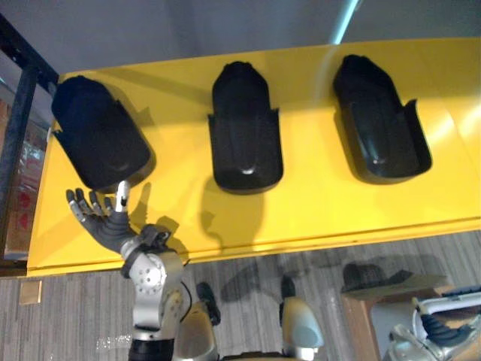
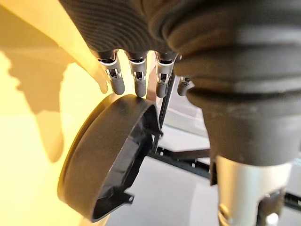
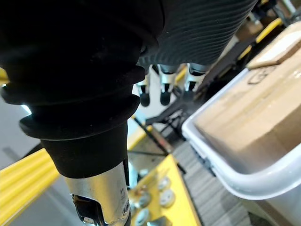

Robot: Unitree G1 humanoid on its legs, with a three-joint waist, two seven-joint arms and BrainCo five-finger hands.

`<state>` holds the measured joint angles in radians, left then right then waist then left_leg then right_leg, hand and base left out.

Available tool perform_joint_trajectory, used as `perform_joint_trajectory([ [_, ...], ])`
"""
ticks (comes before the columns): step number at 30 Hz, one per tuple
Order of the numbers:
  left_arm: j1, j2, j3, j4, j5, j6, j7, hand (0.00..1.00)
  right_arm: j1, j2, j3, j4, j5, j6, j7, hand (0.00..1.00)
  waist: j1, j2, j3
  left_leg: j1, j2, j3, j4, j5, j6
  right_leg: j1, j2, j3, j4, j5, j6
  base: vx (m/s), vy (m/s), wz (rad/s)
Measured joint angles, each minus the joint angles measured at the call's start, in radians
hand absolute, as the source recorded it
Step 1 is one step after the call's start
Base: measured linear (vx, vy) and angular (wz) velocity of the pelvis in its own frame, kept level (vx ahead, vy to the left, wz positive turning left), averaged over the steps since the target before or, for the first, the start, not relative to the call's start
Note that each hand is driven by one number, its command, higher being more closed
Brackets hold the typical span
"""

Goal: Walk over and take plastic housings, then place them on the shelf

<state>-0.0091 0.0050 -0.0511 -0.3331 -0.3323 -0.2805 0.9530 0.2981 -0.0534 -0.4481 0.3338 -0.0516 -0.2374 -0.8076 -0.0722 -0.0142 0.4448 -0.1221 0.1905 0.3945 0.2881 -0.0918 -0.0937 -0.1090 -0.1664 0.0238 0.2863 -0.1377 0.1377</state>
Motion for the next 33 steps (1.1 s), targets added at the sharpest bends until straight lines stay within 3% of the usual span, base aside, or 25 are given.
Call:
perform_joint_trajectory([
  [4, -0.001, -0.013, -0.008, -0.001, 0.002, -0.001, 0.053, 0.00, 0.000, 0.001, 0.000, 0.032, 0.000, 0.000, -0.002, 0.00, -0.002, 0.004, -0.002, 0.000, -0.001, -0.002, 0.000, 0.000, 0.000, 0.001, 0.000, -0.001, 0.000, 0.000, 0.000, 0.00, 0.000, 0.00],
  [9, 0.000, -0.014, -0.005, -0.003, 0.099, -0.013, 0.131, 0.00, 0.003, 0.005, 0.000, 0.052, 0.003, -0.002, -0.002, 0.00, -0.002, 0.021, -0.010, 0.000, -0.003, -0.004, 0.000, 0.000, 0.000, 0.003, -0.003, -0.004, 0.000, 0.000, 0.000, 0.00, 0.000, 0.00],
  [12, 0.000, -0.014, -0.002, -0.021, 0.240, -0.018, 0.188, 0.00, 0.002, 0.007, 0.000, 0.072, 0.003, -0.015, -0.002, 0.00, -0.001, 0.033, -0.017, -0.001, -0.004, -0.009, 0.000, 0.000, 0.000, 0.006, -0.005, -0.009, -0.002, 0.000, 0.000, 0.00, -0.002, 0.04],
  [14, -0.001, -0.011, -0.001, -0.060, 0.398, 0.007, 0.220, 0.00, 0.003, 0.013, 0.000, 0.080, 0.007, -0.028, -0.003, 0.00, -0.001, 0.038, -0.020, -0.001, -0.005, -0.012, 0.000, 0.000, 0.000, 0.010, -0.005, -0.013, -0.004, 0.000, 0.000, 0.00, -0.005, 0.05],
  [16, -0.007, -0.009, -0.002, -0.096, 0.531, 0.060, 0.221, 0.00, 0.003, 0.013, 0.002, 0.092, 0.008, -0.033, -0.006, 0.00, -0.002, 0.044, -0.023, 0.000, -0.006, -0.019, 0.000, 0.001, 0.000, 0.018, -0.006, -0.019, -0.008, 0.000, 0.000, 0.01, -0.005, 0.09],
  [19, -0.016, 0.055, -0.021, -0.129, 0.696, 0.203, 0.110, 0.00, 0.003, 0.012, 0.017, 0.120, 0.014, -0.038, -0.020, 0.00, -0.006, 0.051, -0.048, 0.005, -0.006, -0.024, -0.004, 0.001, 0.000, 0.031, -0.005, -0.026, -0.021, 0.002, 0.001, 0.02, -0.005, 0.04],
  [21, -0.036, 0.155, -0.058, -0.130, 0.735, 0.331, -0.037, 0.00, 0.003, 0.011, 0.025, 0.131, 0.019, -0.042, -0.021, 0.00, -0.017, 0.050, -0.070, 0.033, -0.011, -0.017, -0.021, 0.003, -0.002, 0.056, -0.007, -0.024, -0.036, 0.004, 0.003, 0.03, -0.001, -0.06],
  [26, -0.100, 0.324, -0.058, -0.076, 0.683, 0.557, -0.325, 0.00, 0.026, -0.005, 0.004, 0.158, 0.018, -0.041, -0.019, 0.00, -0.040, 0.062, -0.115, 0.088, -0.025, 0.006, -0.073, 0.015, -0.007, 0.078, -0.011, -0.010, -0.053, 0.006, 0.003, 0.03, -0.005, -0.12],
  [30, -0.154, 0.438, -0.028, 0.046, 0.570, 0.676, -0.502, 0.00, 0.043, -0.022, -0.051, 0.155, 0.016, -0.035, -0.001, 0.00, -0.055, 0.076, -0.132, 0.125, -0.036, 0.035, -0.127, 0.036, -0.008, 0.082, -0.013, 0.011, -0.061, 0.010, 0.005, 0.01, -0.006, -0.17],
  [33, -0.185, 0.493, 0.037, 0.146, 0.487, 0.676, -0.545, 0.00, 0.052, -0.032, -0.065, 0.155, 0.016, -0.022, 0.009, 0.00, -0.063, 0.080, -0.140, 0.150, -0.045, 0.057, -0.166, 0.051, -0.010, 0.082, -0.013, 0.030, -0.072, 0.017, 0.010, 0.01, 0.002, -0.15],
])
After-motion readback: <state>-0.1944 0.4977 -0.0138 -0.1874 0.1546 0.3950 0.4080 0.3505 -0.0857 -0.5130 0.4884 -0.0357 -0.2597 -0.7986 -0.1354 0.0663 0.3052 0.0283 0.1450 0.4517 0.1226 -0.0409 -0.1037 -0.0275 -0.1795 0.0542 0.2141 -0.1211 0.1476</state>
